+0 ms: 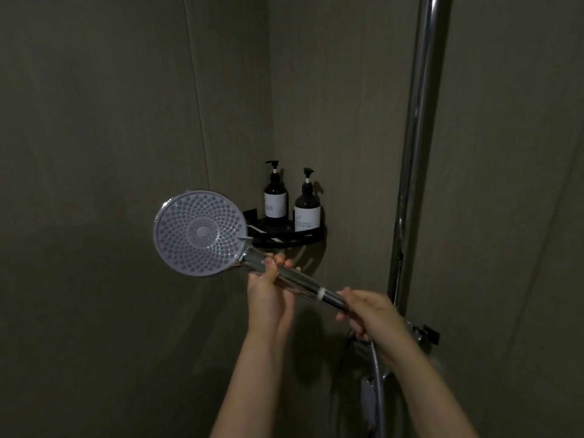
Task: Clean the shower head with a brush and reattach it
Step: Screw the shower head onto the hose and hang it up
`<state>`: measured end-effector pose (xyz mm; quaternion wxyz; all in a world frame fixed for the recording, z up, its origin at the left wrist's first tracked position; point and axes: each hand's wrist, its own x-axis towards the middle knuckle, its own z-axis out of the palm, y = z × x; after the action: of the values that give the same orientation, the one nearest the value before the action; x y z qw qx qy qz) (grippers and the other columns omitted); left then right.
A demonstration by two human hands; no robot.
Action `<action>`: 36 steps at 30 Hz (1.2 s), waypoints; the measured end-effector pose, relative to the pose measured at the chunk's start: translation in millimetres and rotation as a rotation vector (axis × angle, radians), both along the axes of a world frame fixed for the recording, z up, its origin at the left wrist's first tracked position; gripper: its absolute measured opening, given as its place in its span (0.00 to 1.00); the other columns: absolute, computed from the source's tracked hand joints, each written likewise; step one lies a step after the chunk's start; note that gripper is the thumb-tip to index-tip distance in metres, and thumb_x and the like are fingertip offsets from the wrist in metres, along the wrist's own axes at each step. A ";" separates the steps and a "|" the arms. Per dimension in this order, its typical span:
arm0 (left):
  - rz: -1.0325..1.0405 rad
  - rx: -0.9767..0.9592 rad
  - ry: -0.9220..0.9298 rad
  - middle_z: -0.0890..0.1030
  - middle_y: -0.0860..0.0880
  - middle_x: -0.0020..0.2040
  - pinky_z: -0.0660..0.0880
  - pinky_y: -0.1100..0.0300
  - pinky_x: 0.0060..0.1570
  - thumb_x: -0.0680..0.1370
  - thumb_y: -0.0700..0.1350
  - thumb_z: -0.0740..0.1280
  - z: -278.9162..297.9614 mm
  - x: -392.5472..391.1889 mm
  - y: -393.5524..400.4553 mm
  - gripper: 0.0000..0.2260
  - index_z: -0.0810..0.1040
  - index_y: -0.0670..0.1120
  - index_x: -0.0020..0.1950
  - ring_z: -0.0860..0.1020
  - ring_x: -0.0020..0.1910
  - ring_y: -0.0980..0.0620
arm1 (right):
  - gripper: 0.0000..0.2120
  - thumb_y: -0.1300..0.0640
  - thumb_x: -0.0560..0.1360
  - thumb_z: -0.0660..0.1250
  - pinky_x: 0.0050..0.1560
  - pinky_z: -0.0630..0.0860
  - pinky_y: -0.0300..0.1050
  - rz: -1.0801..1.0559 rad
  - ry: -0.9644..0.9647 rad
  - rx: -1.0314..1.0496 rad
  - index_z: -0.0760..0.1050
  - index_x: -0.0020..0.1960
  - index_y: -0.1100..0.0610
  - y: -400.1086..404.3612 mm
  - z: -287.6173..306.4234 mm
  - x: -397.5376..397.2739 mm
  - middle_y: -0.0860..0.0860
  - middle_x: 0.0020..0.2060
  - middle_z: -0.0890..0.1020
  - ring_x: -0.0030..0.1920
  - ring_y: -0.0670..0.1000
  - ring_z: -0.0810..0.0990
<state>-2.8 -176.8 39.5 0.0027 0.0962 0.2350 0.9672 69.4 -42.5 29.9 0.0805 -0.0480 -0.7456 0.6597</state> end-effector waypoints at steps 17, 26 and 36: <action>-0.008 0.009 -0.011 0.72 0.49 0.37 0.71 0.56 0.48 0.80 0.38 0.54 -4.4 -1.6 3.9 0.08 0.69 0.46 0.43 0.72 0.37 0.53 | 0.10 0.67 0.69 0.71 0.33 0.72 0.27 -0.008 0.102 0.041 0.79 0.44 0.53 7.6 -9.9 -6.7 0.45 0.35 0.83 0.35 0.38 0.81; 0.000 0.014 -0.003 0.73 0.49 0.36 0.70 0.56 0.48 0.80 0.37 0.54 -2.4 0.6 4.1 0.10 0.69 0.45 0.41 0.72 0.36 0.53 | 0.07 0.58 0.77 0.63 0.31 0.67 0.35 -0.013 0.128 0.174 0.75 0.40 0.53 2.3 -17.1 -11.1 0.46 0.28 0.76 0.29 0.43 0.73; 0.006 0.007 -0.029 0.73 0.49 0.36 0.71 0.57 0.47 0.80 0.37 0.55 -2.7 2.7 1.5 0.08 0.69 0.45 0.43 0.72 0.36 0.53 | 0.03 0.56 0.76 0.64 0.39 0.72 0.37 -0.016 0.166 0.145 0.73 0.45 0.49 -1.2 -17.6 -9.5 0.46 0.32 0.79 0.35 0.43 0.77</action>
<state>-0.2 -175.3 36.8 0.0028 0.0813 0.2318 0.9693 59.9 -43.6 12.4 0.1505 0.0067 -0.7819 0.6049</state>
